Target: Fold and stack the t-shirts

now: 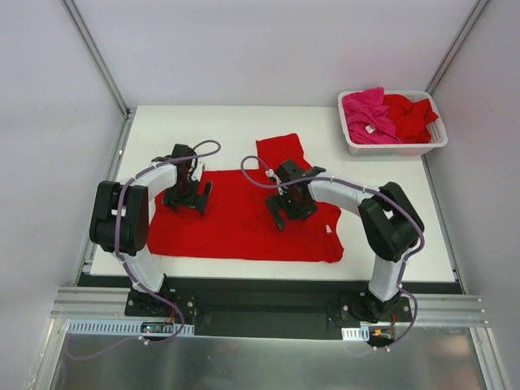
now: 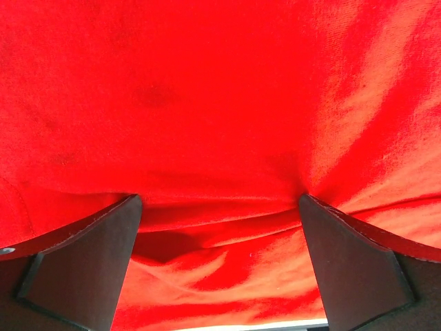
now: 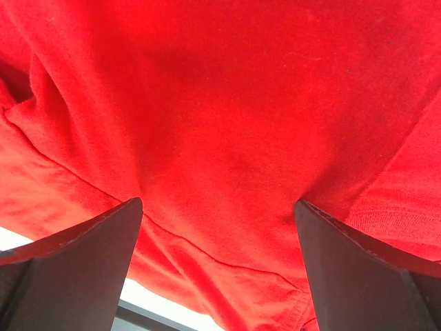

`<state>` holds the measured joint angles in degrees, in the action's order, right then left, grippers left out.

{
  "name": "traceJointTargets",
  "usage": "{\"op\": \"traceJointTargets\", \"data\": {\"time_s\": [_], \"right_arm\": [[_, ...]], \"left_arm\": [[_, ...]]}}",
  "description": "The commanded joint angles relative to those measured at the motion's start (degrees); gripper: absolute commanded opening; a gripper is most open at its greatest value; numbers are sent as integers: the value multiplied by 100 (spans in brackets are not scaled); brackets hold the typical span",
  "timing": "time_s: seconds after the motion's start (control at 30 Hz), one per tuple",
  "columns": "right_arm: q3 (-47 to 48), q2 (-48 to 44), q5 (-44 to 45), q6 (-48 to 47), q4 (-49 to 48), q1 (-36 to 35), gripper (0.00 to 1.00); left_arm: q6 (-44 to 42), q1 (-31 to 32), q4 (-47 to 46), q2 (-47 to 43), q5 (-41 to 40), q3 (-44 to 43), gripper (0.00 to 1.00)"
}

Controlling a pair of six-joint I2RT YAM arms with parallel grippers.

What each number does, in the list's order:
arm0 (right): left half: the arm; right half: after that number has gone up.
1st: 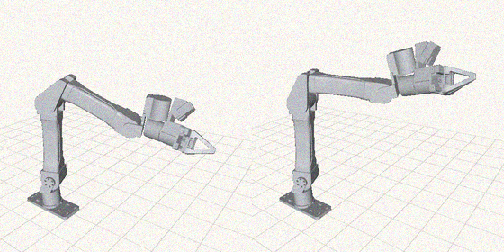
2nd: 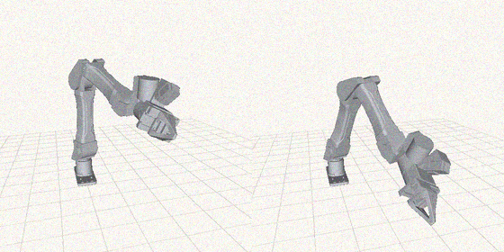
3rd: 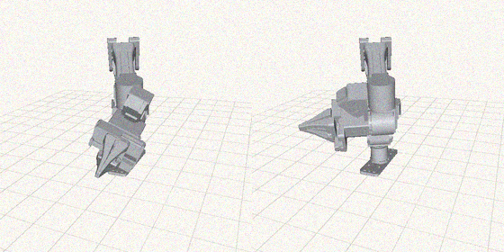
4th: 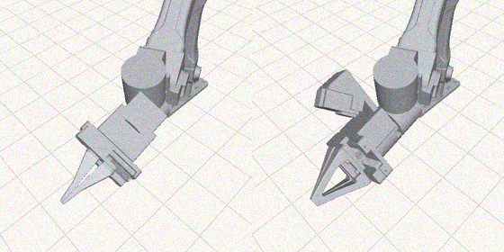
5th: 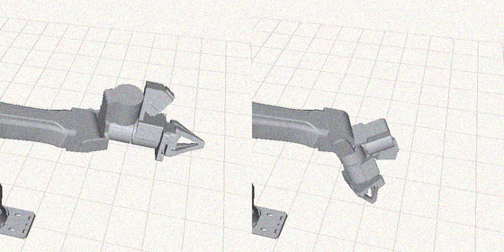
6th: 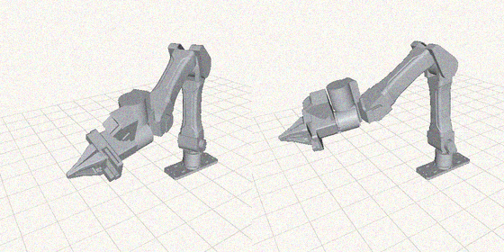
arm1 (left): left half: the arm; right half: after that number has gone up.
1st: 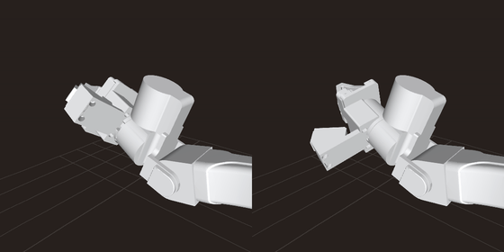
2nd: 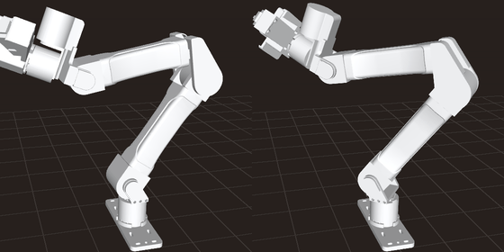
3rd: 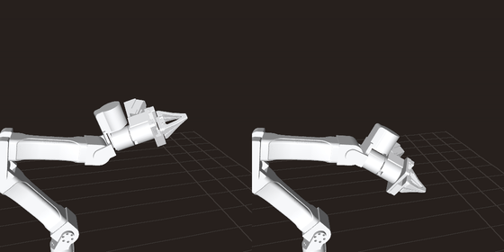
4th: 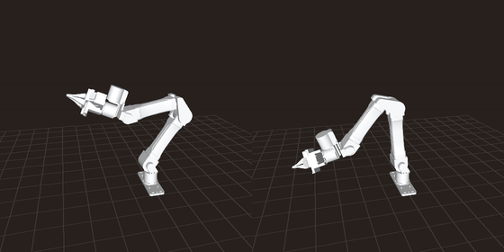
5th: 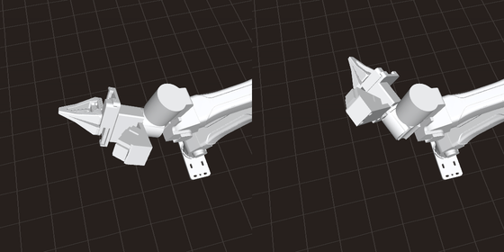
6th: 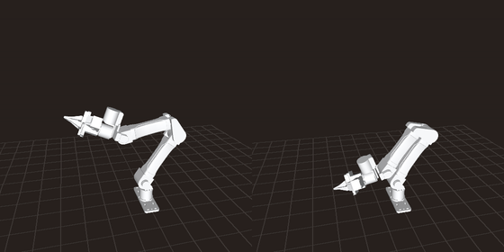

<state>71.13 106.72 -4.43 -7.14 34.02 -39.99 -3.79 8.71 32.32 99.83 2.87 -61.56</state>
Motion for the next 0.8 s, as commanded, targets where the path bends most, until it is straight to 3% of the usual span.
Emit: {"op": "traceJointTargets", "data": {"time_s": [0.0, 0.47, 0.77], "right_arm": [[-468, -151, -58, 257, 140, -53, 96], [-864, -635, -67, 529, 342, -334, 96], [-803, -731, 214, 652, 517, -633, 96]], "left_arm": [[89, 78, 196, -289, 231, 162, 100], [116, 307, 284, -895, 178, 426, 99], [151, 324, 644, -614, 38, 136, 99]]}}
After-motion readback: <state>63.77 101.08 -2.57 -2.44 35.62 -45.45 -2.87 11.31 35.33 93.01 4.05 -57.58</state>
